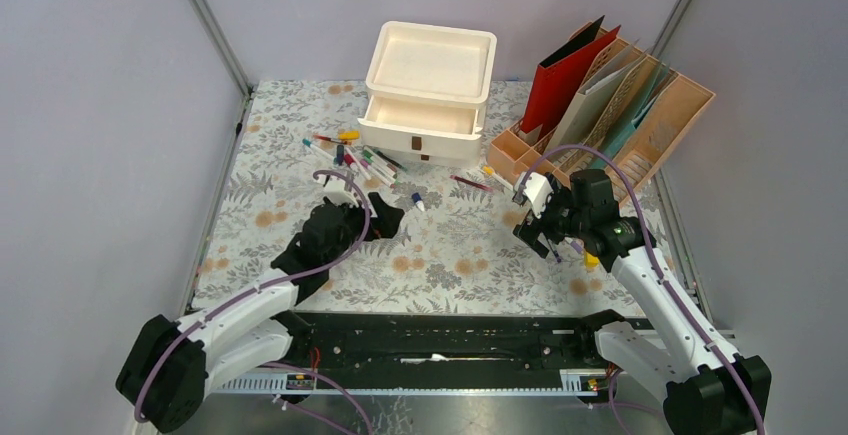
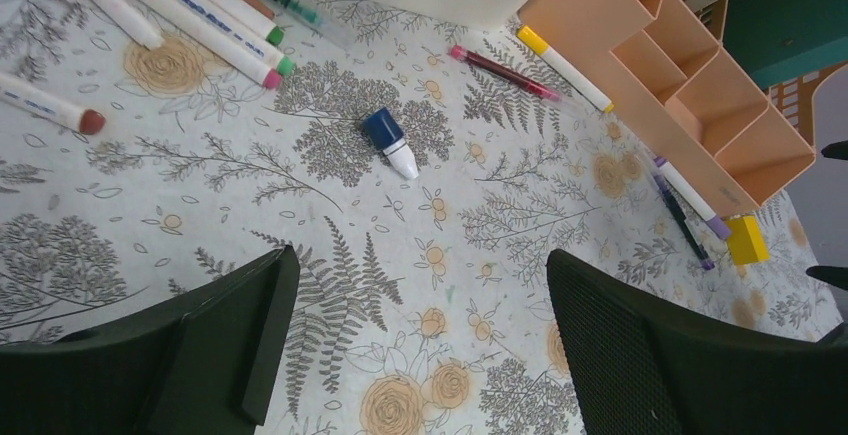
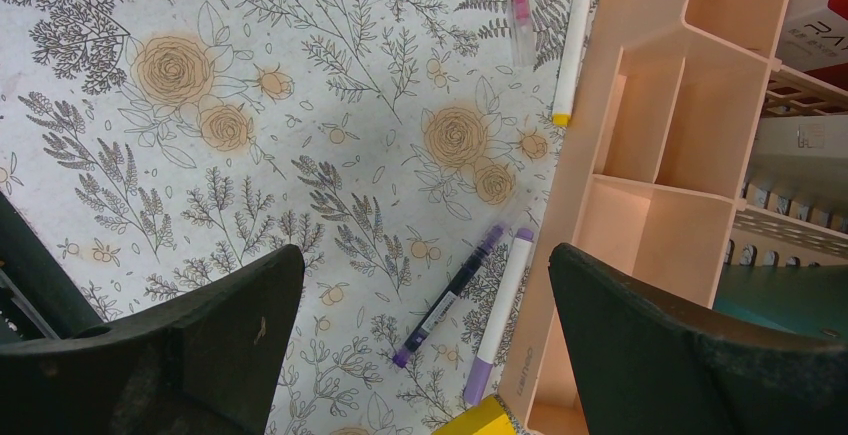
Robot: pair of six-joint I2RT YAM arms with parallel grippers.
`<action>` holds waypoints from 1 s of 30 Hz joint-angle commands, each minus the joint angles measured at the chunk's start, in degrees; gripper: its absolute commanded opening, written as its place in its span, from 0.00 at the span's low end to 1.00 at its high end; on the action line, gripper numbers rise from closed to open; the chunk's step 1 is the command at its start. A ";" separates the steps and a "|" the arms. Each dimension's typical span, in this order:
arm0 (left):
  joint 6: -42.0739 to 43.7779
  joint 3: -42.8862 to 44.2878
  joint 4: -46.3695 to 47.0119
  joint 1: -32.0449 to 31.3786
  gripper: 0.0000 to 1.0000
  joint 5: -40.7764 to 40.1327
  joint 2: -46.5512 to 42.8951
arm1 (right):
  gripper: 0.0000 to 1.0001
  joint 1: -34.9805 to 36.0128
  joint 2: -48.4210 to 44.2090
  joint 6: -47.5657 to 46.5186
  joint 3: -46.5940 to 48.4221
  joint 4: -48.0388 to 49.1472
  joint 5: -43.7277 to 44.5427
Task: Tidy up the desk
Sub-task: Open the drawer in the storage box.
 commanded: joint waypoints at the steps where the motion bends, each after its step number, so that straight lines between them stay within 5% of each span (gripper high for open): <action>1: -5.37 -0.41 9.06 0.17 0.99 -0.10 4.93 | 1.00 -0.09 -0.45 -0.83 -0.22 0.13 0.05; 11: -13.39 4.74 14.58 -5.06 0.94 -14.11 23.68 | 1.00 -0.08 -0.52 -0.91 -0.41 0.23 0.04; 23: -23.24 22.22 -2.74 -13.84 0.73 -34.06 40.33 | 1.00 -0.06 -0.96 -0.99 -0.47 0.16 -0.40; 30: -23.55 28.00 -3.44 -14.24 0.64 -35.80 48.58 | 1.00 -0.07 -1.18 -1.00 -0.45 0.21 -0.44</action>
